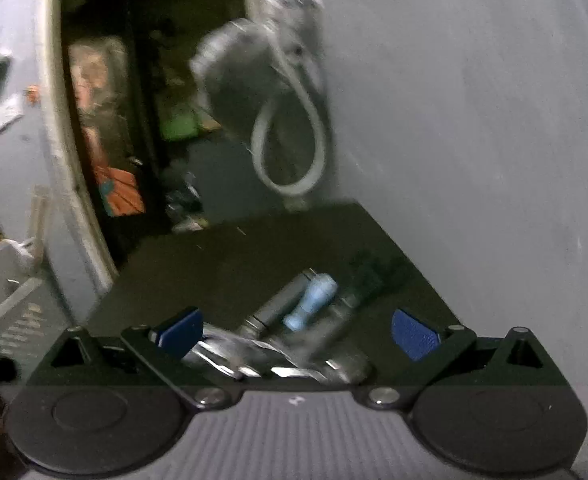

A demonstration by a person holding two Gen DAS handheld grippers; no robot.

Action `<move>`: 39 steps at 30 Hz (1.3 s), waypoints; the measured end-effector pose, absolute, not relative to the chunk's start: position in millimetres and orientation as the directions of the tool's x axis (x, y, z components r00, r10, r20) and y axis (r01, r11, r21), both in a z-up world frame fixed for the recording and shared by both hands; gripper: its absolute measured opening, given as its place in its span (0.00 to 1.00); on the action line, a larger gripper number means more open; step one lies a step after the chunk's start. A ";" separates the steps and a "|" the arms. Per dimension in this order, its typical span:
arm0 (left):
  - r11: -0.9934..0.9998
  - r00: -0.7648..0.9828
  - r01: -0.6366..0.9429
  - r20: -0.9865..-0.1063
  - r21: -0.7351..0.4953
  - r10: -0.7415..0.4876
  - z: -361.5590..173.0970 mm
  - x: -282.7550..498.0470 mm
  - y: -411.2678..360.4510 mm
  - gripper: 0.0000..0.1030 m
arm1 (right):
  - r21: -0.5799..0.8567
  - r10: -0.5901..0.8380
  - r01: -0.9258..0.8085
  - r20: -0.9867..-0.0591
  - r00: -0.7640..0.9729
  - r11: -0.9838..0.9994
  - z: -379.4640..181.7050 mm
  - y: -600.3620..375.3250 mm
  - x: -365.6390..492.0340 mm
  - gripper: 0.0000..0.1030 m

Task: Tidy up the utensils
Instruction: 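Move the right tool back to the pile and grasp another metal spoon, then lift the spoon with the right tool and carry it to the caddy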

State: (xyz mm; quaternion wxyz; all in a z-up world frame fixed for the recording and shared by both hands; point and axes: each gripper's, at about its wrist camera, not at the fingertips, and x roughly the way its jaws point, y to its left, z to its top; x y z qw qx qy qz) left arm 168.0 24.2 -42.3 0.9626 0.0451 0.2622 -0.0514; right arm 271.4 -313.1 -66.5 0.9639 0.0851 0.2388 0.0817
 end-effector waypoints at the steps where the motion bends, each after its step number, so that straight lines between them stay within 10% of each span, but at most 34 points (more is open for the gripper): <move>1: 0.991 0.857 0.123 -0.511 0.060 -0.075 -41.8 168.5 24.8 0.75 | 0.230 0.200 -0.102 -0.460 0.865 0.968 -73.5 -320.8 275.9 1.00; 28: 0.990 0.853 0.121 -0.518 0.068 -0.068 -41.3 169.2 25.1 0.75 | 0.217 0.217 -0.109 -0.574 0.790 0.970 -123.1 -320.9 321.4 0.59; 39: 0.990 0.853 0.121 -0.518 0.068 -0.069 -41.3 168.9 26.0 0.75 | 0.208 0.196 -0.090 -0.573 0.796 0.974 -123.9 -316.3 319.1 0.23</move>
